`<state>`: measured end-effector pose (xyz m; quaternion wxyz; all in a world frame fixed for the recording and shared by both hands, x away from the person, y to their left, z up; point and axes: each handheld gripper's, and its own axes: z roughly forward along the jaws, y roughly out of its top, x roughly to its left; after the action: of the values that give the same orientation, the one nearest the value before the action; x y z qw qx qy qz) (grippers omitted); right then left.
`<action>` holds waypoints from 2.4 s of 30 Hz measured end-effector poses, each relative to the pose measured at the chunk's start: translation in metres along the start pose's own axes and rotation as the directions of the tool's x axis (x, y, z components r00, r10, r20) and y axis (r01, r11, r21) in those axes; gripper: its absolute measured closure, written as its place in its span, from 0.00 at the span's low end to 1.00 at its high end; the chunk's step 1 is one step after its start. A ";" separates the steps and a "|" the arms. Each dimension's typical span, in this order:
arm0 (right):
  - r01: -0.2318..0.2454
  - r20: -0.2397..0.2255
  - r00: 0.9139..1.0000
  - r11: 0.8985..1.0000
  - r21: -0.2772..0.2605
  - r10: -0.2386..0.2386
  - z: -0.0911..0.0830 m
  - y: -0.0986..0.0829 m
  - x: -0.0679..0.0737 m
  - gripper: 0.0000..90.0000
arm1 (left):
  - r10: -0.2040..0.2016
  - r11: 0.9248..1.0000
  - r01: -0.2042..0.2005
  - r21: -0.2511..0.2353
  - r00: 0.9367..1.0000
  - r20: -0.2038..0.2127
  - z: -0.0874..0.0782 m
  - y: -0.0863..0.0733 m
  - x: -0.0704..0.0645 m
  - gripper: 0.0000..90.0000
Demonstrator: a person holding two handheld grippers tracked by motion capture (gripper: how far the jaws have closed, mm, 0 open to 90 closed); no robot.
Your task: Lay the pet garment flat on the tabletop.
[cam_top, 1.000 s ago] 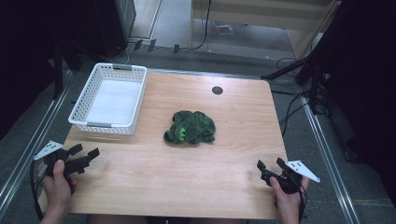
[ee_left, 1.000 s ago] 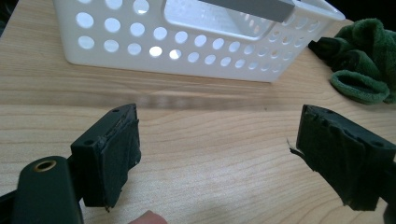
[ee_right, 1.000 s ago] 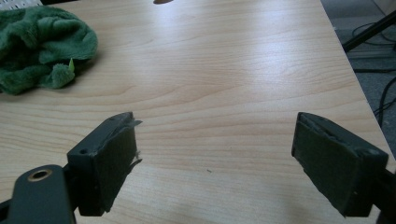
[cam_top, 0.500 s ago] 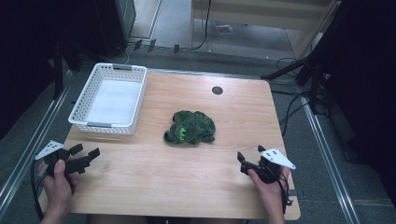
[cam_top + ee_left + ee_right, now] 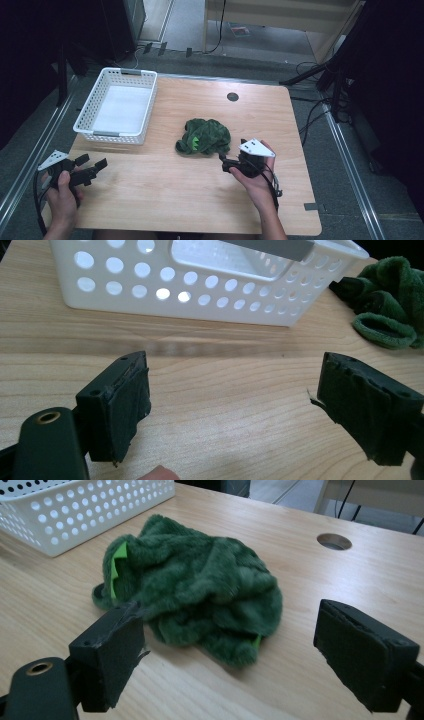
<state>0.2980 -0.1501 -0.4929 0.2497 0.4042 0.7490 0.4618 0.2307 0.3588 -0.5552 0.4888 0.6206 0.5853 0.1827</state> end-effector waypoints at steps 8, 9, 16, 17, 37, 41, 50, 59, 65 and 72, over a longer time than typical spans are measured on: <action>0.016 -0.034 0.999 0.998 0.053 -0.014 0.040 0.018 0.022 0.13 | 0.000 1.000 0.000 0.000 1.000 -0.002 0.001 0.000 0.000 0.15; 0.020 -0.032 0.999 0.998 0.062 -0.018 0.045 0.020 0.025 0.12 | 0.000 1.000 0.000 0.000 1.000 -0.002 0.001 0.000 0.000 0.15; 0.078 -0.097 0.993 0.986 0.150 -0.064 0.079 0.022 0.034 0.08 | 0.000 1.000 0.000 -0.001 1.000 -0.002 0.001 0.000 0.000 0.15; 0.078 -0.097 0.993 0.986 0.150 -0.064 0.079 0.022 0.034 0.08 | 0.000 1.000 0.000 -0.001 1.000 -0.002 0.001 0.000 0.000 0.15; 0.114 0.134 0.981 0.978 0.177 -0.139 0.106 -0.005 0.031 0.79 | 0.021 1.000 -0.022 -0.001 1.000 -0.019 0.001 0.000 -0.003 0.15; 0.085 0.107 0.989 0.987 0.138 -0.101 0.096 0.001 0.024 0.82 | 0.046 0.999 -0.046 -0.007 0.998 -0.034 -0.002 0.002 -0.006 0.16; 0.056 -0.062 0.997 0.998 0.003 -0.056 0.022 0.033 0.034 0.82 | 0.156 0.986 -0.150 -0.072 0.984 0.090 0.003 0.033 -0.078 0.15; 0.172 -0.194 0.967 0.985 0.015 -0.166 -0.025 0.016 0.082 0.79 | 0.275 0.961 -0.253 -0.113 0.926 0.261 0.034 0.043 -0.157 0.15; 0.183 -0.319 0.935 0.981 0.068 -0.153 -0.020 -0.004 0.083 0.48 | 0.310 0.949 -0.313 -0.046 0.894 0.323 0.052 0.024 -0.162 0.15; 0.141 -0.381 0.918 0.989 0.044 -0.114 -0.016 -0.004 0.067 0.58 | 0.293 0.953 -0.302 -0.020 0.902 0.316 0.057 0.023 -0.151 0.16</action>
<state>0.2477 -0.1036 -0.4895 0.1162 0.2667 0.8236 0.4869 0.2511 0.2038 -0.5098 0.5330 0.7309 0.4007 0.1449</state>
